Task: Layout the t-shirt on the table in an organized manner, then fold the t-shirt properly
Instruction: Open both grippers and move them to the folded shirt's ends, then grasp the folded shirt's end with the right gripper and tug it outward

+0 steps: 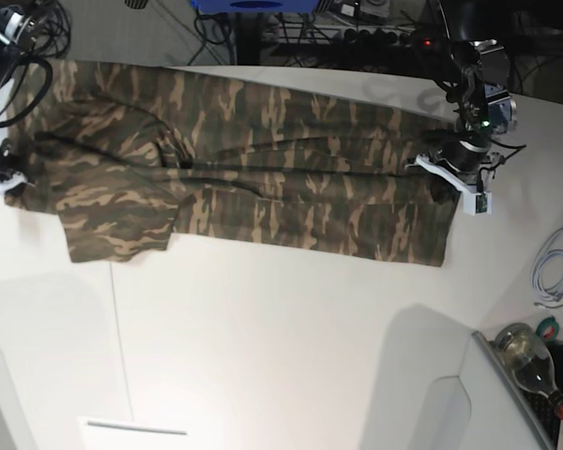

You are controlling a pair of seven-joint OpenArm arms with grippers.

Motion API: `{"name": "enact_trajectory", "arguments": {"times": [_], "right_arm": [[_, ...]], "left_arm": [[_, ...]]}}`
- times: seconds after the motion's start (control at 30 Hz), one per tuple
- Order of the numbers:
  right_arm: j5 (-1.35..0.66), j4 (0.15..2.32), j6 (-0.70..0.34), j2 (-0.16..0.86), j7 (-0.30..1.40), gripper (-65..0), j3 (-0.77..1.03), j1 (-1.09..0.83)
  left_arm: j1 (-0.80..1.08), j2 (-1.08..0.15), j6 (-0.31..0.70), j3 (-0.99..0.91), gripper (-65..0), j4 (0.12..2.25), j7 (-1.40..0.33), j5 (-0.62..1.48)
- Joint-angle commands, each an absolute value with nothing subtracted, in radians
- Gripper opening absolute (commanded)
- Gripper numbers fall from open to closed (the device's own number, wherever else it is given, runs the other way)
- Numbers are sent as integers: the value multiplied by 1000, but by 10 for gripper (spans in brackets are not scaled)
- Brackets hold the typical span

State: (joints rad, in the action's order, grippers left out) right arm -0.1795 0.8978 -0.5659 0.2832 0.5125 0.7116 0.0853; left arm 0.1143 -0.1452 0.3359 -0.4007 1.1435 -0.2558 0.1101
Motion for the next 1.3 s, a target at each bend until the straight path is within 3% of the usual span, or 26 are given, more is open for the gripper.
{"name": "enact_trajectory", "arguments": {"times": [0.0,0.2,0.3,0.37,0.53,0.63,0.8,0.97,1.03,1.13,1.17,1.27], "right_arm": [[-186,934,-567,308,493,-648,716,107],[-186,1208,-567,228,495,-642,716,88],[-186,1227,-567,214,526,-635,613,134],[-188,1161,-567,225,549,-572,516,185],[-188,871,-564,225,503,-284,410,360],[-186,757,-561,236,384,-225,404,386],[-186,588,-555,271,275,-225,341,427],[-186,499,-469,277,206,-237,242,430],[-186,498,-466,274,211,-342,217,424],[-188,499,-466,271,213,-623,211,423],[-188,507,-466,269,213,-650,213,423],[-188,552,-472,260,237,-648,217,421]], "left_arm": [[124,-159,321,-418,-650,1155,-272,99],[157,-153,321,-433,-650,1353,-278,107],[191,-134,321,-433,-650,1457,-280,107],[197,-128,321,-433,-650,1488,-280,107],[216,-130,321,-460,-650,1486,-280,107],[222,-130,323,-509,-650,1483,-280,107],[234,-130,328,-613,-650,1481,-280,107],[246,-134,328,-624,-650,1481,-280,107],[249,-134,328,-624,-650,1481,-280,107],[249,-133,328,-619,-650,1481,-280,107],[249,-133,328,-618,-650,1481,-280,107],[248,-133,328,-616,-650,1472,-280,107]]}}
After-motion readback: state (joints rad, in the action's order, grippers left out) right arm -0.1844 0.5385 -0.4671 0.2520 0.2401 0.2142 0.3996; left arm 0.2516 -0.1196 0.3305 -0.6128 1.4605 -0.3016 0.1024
